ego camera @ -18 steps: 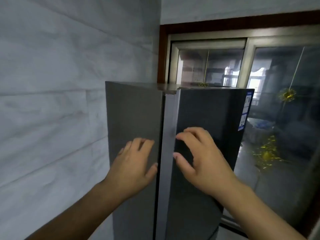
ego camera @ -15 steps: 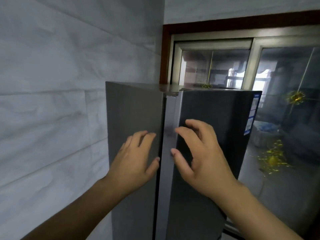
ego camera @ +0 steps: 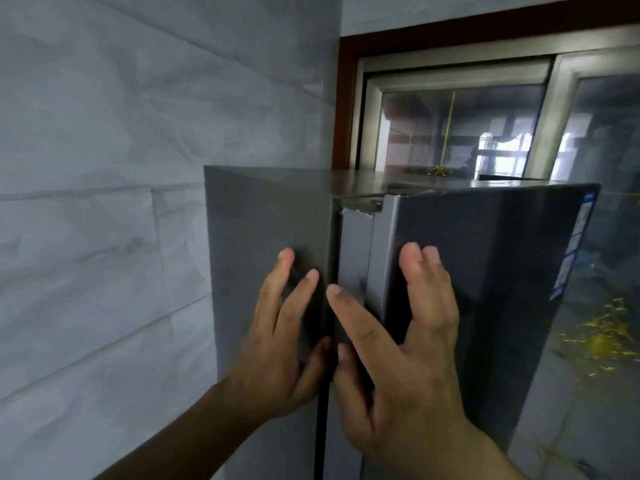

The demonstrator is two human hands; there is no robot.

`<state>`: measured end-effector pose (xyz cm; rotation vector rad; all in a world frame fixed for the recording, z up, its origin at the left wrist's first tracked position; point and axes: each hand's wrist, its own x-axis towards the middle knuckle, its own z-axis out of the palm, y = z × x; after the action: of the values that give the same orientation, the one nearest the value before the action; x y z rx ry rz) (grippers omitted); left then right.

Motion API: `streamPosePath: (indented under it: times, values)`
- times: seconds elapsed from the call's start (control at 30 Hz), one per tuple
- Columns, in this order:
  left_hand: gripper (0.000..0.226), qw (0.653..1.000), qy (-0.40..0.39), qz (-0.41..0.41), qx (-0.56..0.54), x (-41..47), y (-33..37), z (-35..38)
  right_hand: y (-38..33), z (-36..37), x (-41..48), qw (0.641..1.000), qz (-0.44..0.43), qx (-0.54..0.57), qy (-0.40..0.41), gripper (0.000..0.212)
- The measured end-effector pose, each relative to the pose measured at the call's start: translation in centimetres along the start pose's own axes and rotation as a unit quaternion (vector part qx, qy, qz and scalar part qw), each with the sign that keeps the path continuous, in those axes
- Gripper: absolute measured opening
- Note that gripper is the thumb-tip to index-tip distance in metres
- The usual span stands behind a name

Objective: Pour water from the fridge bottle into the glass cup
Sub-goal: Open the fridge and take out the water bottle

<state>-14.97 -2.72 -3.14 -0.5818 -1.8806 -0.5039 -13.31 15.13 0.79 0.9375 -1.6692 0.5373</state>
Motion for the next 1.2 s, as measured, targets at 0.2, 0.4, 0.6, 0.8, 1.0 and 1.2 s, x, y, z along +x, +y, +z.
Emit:
streamPosePath:
  times: [0.2, 0.4, 0.6, 0.8, 1.0, 1.2]
  values:
    - [0.066, 0.995, 0.067, 0.069, -0.025, 0.3, -1.3, 2.0, -0.3, -0.4, -0.1, 1.000, 0.012, -0.007, 0.011, 0.042]
    - [0.051, 0.990, 0.094, 0.096, -0.046, 1.0, -1.7, 2.4, -0.9, -1.1, 0.2, 0.998, 0.011, -0.054, -0.017, 0.037]
    - [0.047, 0.986, 0.115, 0.106, -0.050, 1.4, -2.3, 2.7, -2.1, -1.8, 0.6, 0.992, 0.058, -0.092, -0.065, 0.030]
    - [0.048, 0.986, 0.109, 0.117, -0.040, 1.4, -2.5, 2.9, -3.4, -2.5, 0.9, 0.981, 0.090, -0.133, -0.106, 0.029]
    - [0.048, 0.987, 0.107, 0.113, -0.029, 1.3, -2.5, 2.9, -3.9, -2.8, 0.4, 0.979, 0.094, -0.147, -0.110, 0.031]
    - [0.051, 0.989, 0.100, 0.110, 0.001, 1.1, -2.3, 3.0, -3.4, -5.0, -1.0, 0.981, 0.104, -0.126, -0.102, 0.035]
